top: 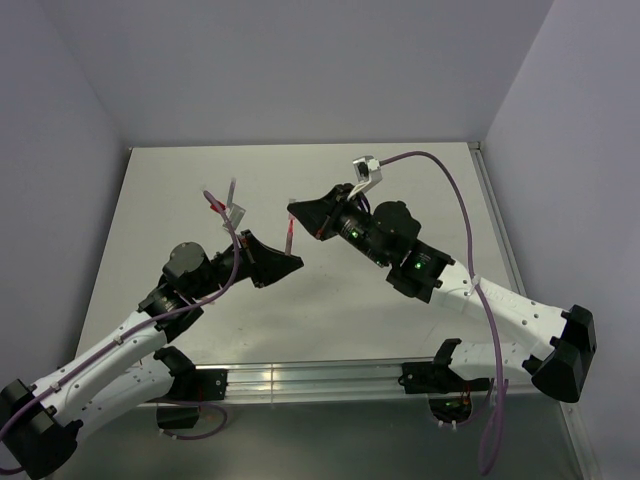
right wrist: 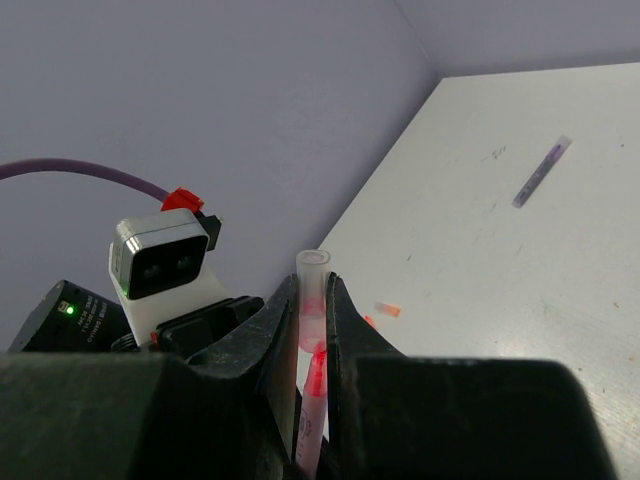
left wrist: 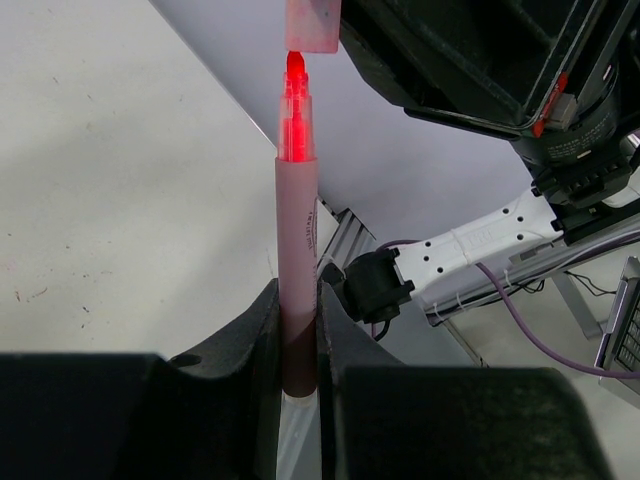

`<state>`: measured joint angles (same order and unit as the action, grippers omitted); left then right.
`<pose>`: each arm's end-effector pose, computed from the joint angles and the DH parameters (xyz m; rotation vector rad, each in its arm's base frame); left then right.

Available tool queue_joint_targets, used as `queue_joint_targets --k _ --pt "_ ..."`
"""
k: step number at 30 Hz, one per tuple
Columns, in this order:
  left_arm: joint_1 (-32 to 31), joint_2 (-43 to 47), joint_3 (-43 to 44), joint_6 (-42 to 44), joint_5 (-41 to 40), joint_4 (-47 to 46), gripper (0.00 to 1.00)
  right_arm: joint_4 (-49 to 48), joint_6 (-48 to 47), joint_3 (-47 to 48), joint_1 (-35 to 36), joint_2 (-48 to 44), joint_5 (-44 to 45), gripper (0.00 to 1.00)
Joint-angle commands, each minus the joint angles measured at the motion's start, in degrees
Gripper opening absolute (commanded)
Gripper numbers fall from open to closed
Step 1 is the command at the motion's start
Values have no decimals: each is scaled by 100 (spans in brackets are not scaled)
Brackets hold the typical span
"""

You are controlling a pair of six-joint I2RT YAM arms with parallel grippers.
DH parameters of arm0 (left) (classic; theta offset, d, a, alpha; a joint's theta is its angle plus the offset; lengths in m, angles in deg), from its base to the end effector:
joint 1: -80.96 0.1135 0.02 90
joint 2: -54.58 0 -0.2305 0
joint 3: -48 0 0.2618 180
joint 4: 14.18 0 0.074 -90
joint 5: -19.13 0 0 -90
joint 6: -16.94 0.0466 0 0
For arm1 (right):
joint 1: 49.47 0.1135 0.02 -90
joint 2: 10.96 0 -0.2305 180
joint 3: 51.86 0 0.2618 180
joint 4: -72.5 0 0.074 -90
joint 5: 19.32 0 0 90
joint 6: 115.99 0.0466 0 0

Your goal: Insert the pens into the pen caps

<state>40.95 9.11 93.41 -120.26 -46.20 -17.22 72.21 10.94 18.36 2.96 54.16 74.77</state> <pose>0.1685 -0.1668 0.2836 0.2830 1.7135 -1.4975 0.1878 0.2387 0.3572 -0.1533 1.5912 1.1935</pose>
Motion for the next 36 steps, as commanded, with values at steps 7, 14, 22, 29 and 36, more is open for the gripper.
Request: queue_joint_targets --k 7,14,22,29,36 --pt "-16 82 317 176 -93 -76 0 -79 -98 42 145 88 65 0" --pt "-16 100 352 211 -120 -41 0 -26 -124 60 154 97 117 0" --pt "-16 153 344 264 -366 -5 0 -122 95 -2 189 88 -75 0" --pt "-16 153 334 334 -515 -93 0 -254 166 -28 374 132 -32 0" --pt "-16 293 177 299 -752 -392 0 -316 192 -81 541 159 56 0"
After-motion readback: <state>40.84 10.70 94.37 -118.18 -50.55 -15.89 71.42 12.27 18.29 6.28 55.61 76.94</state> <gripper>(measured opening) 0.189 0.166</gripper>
